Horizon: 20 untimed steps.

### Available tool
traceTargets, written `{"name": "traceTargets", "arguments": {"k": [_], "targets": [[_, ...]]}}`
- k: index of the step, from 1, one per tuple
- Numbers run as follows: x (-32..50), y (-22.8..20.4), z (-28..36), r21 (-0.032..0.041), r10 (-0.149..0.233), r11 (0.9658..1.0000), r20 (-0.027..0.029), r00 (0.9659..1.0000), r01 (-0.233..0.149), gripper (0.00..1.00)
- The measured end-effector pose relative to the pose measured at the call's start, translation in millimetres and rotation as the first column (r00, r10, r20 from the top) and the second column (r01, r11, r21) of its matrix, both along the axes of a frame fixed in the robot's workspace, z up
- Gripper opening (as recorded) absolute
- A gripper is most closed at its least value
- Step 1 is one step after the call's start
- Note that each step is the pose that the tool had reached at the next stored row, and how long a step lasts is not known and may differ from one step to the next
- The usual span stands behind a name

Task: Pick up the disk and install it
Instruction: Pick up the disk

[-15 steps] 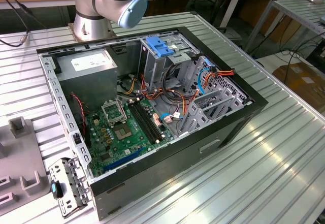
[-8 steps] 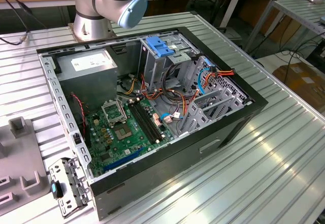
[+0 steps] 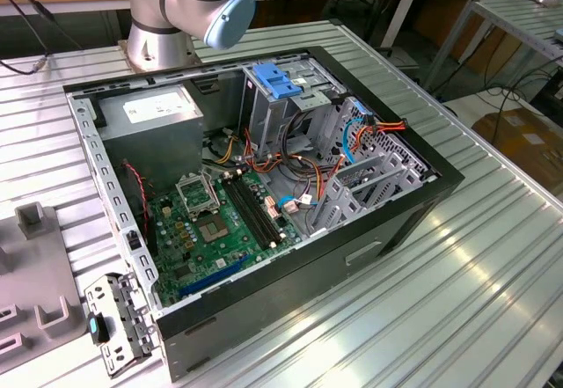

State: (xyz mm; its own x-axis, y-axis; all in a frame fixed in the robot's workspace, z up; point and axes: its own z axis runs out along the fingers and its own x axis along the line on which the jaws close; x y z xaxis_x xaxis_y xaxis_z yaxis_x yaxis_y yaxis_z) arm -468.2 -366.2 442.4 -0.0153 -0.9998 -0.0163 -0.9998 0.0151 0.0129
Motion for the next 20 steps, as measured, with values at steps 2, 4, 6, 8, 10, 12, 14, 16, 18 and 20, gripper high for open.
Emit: {"name": "traceTargets", "arguments": {"k": [2, 4, 6, 8, 10, 12, 14, 16, 18, 20], "targets": [[0.0, 0.0, 1.8, 0.0000, 0.000, 1.0000, 0.0000, 1.0000, 0.000, 0.37], [0.0, 0.0, 4.0, 0.0000, 0.000, 1.0000, 0.0000, 1.0000, 0.000, 0.37], [0.0, 0.0, 5.8, 0.0000, 0.000, 1.0000, 0.0000, 1.0000, 0.000, 0.37], [0.0, 0.0, 8.1, 0.0000, 0.000, 1.0000, 0.0001, 1.0000, 0.000, 0.37], [0.0, 0.0, 10.1, 0.0000, 0.000, 1.0000, 0.0000, 1.0000, 0.000, 0.37], [0.0, 0.0, 11.5, 0.0000, 0.000, 1.0000, 0.0001, 1.0000, 0.000, 0.37], [0.0, 0.0, 13.9, 0.0000, 0.000, 1.0000, 0.0000, 1.0000, 0.000, 0.37], [0.0, 0.0, 16.0, 0.0001, 0.000, 1.0000, 0.0000, 1.0000, 0.000, 0.37], [0.0, 0.0, 17.5, 0.0000, 0.000, 1.0000, 0.0000, 1.0000, 0.000, 0.37], [0.0, 0.0, 19.0, 0.0000, 0.000, 1.0000, 0.0000, 1.0000, 0.000, 0.37]]}}
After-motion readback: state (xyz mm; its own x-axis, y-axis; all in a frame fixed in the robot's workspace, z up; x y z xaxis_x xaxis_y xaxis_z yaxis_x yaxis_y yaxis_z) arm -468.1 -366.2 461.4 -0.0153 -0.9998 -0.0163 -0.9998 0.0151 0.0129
